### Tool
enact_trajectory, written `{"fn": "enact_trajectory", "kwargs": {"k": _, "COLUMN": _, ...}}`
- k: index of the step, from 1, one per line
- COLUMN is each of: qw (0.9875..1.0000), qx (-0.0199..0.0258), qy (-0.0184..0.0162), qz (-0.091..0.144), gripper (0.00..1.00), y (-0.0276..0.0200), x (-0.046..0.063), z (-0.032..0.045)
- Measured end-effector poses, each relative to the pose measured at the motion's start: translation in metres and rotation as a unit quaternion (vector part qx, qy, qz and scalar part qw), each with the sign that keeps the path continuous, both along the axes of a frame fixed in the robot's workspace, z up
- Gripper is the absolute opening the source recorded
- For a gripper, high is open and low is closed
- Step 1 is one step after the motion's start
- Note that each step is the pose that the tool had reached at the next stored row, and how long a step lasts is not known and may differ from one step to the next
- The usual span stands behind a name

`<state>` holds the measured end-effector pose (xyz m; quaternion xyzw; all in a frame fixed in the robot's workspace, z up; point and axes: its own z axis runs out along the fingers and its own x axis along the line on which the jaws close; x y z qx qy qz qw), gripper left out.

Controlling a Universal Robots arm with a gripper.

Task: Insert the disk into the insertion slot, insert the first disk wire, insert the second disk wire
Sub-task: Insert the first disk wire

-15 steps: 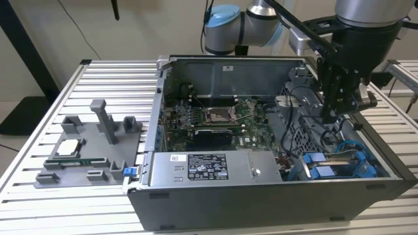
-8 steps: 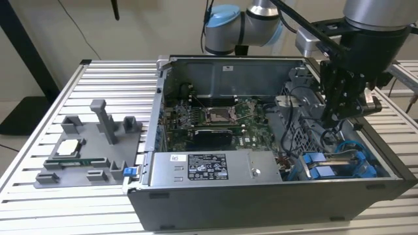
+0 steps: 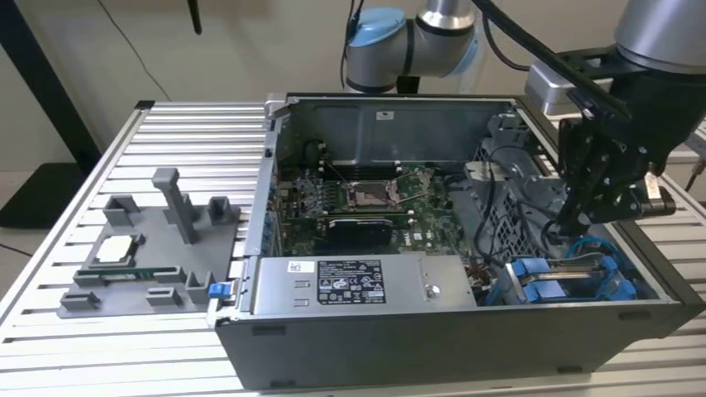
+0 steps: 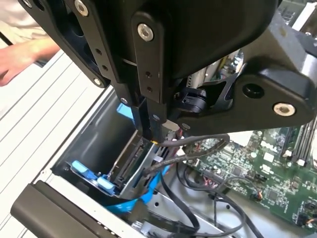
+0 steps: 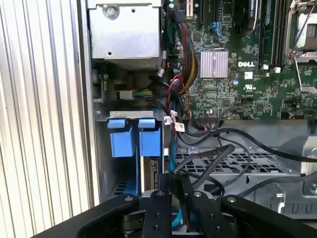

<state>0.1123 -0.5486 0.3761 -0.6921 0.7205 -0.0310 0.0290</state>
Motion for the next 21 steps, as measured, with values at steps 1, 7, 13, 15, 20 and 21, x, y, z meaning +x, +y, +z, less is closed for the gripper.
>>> {"fn": "enact_trajectory", "kwargs": {"k": 1, "qw": 1.0000, "qx": -0.0001, "qy": 0.0018, "qz": 0.000, "gripper": 0.00, "y": -0.0019, "x": 0.002, "z": -0.0005}}
{"fn": "enact_trajectory", "kwargs": {"k": 7, "qw": 0.9999, "qx": 0.0000, "qy": 0.0108, "qz": 0.000, "gripper": 0.00, "y": -0.0096, "x": 0.013, "z": -0.0043}}
{"fn": "enact_trajectory", "kwargs": {"k": 13, "qw": 0.9999, "qx": 0.0000, "qy": 0.0121, "qz": 0.000, "gripper": 0.00, "y": -0.0108, "x": 0.015, "z": -0.0054}}
{"fn": "enact_trajectory", "kwargs": {"k": 15, "qw": 0.9999, "qx": 0.0000, "qy": 0.0121, "qz": 0.000, "gripper": 0.00, "y": -0.0108, "x": 0.015, "z": -0.0054}}
{"fn": "enact_trajectory", "kwargs": {"k": 20, "qw": 0.9999, "qx": 0.0000, "qy": 0.0121, "qz": 0.000, "gripper": 0.00, "y": -0.0108, "x": 0.015, "z": -0.0054}}
{"fn": "enact_trajectory", "kwargs": {"k": 21, "qw": 0.9999, "qx": 0.0000, "qy": 0.0121, "qz": 0.000, "gripper": 0.00, "y": -0.0108, "x": 0.015, "z": -0.0054}}
